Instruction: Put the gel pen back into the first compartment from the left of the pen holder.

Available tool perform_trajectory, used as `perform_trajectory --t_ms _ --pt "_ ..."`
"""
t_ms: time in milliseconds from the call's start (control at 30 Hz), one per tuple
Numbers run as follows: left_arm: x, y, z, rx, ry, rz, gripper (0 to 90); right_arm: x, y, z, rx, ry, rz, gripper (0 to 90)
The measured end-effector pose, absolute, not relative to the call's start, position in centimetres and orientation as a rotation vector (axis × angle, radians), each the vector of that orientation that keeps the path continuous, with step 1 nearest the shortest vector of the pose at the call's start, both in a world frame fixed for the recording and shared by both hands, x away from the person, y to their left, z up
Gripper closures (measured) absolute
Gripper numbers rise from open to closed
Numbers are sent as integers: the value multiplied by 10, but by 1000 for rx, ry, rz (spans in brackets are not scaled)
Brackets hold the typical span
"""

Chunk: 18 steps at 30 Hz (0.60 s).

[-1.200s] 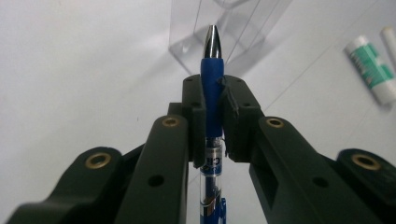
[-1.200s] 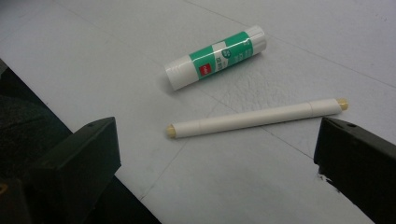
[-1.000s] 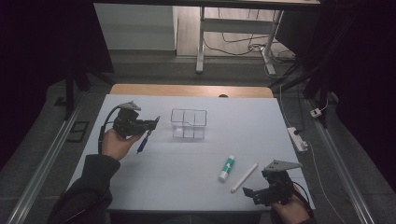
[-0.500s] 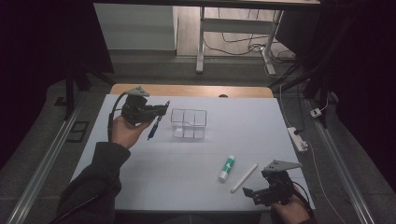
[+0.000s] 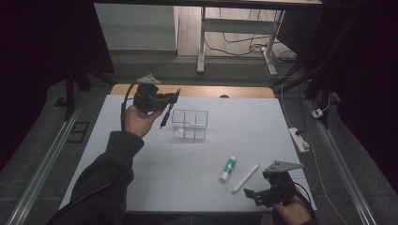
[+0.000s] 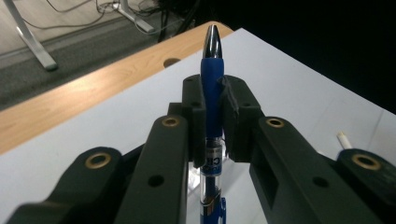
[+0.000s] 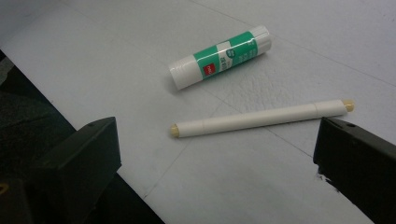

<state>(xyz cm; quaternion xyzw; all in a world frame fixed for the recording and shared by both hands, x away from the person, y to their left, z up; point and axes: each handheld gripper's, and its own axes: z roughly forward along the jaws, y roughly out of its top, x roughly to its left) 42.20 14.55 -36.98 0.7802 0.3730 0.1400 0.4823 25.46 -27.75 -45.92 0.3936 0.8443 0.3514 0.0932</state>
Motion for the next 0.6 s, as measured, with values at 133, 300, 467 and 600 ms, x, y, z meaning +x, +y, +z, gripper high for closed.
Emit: perform_trajectory --t_ms 133,300,467,600 --pt "430 137 -369 1889 901 347 798 255 -278 -459 1166 2510 1047 6" --pt "440 125 -368 1890 882 362 798 255 -278 -459 1165 2512 1050 6" --pt "447 117 -371 1883 871 380 799 255 -278 -459 1165 2514 1054 7" --pt "452 114 -375 1882 868 388 798 254 -278 -459 1163 2516 1056 7"
